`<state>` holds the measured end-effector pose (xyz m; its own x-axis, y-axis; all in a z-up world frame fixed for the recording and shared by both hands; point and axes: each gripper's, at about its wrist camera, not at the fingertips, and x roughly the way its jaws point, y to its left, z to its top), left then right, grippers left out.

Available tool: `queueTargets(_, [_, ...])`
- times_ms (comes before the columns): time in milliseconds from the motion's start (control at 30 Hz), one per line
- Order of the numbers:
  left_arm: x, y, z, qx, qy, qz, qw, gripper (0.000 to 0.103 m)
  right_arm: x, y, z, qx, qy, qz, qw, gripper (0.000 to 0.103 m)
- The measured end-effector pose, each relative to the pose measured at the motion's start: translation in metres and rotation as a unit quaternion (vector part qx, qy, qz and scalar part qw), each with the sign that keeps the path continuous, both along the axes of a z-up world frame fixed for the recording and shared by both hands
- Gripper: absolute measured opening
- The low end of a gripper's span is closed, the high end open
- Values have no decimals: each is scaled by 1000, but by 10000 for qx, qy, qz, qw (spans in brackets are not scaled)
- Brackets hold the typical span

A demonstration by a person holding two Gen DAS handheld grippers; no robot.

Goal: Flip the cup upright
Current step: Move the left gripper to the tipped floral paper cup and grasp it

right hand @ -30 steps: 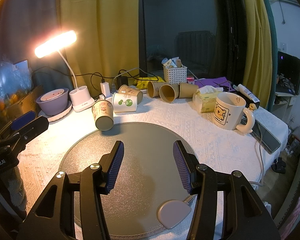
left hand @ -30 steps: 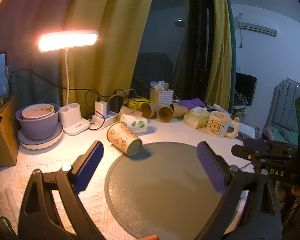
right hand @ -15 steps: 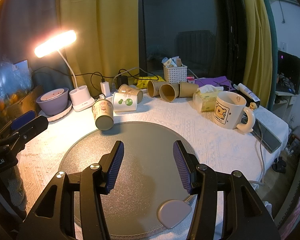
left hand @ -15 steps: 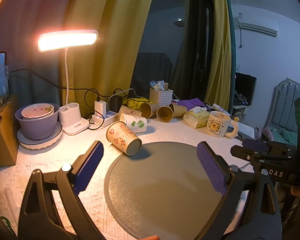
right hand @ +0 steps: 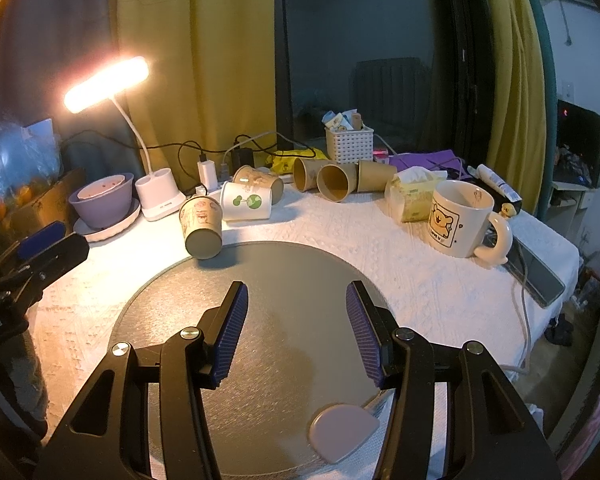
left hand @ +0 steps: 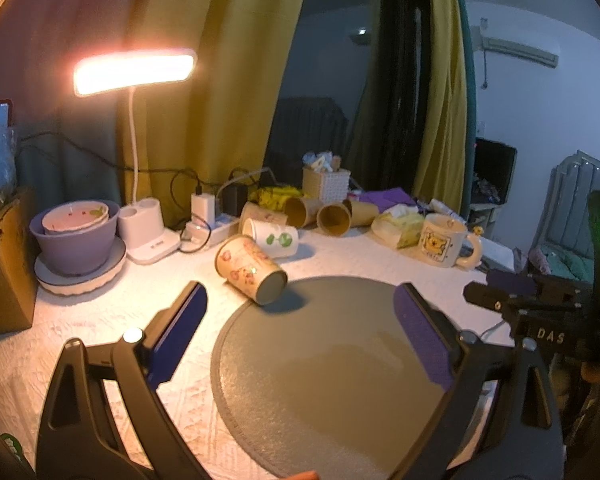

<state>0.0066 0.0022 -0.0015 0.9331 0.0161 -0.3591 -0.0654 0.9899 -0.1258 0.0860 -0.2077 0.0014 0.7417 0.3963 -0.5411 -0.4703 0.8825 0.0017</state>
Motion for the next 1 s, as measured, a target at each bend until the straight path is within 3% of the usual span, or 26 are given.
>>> queueTargets(200, [24,0,-4,151,362,142,9991,95,32,-4,-2,-174,-12,74,9998,54])
queueTargets(567, [96,16,-20,-102,1207,476,9915,95,105,5,-13,-177,252,342,9989,54])
queueTargets(1000, [183,60,-49,-1050,2061,896,9687,95,180,20,-12,68,527,665,9964,54])
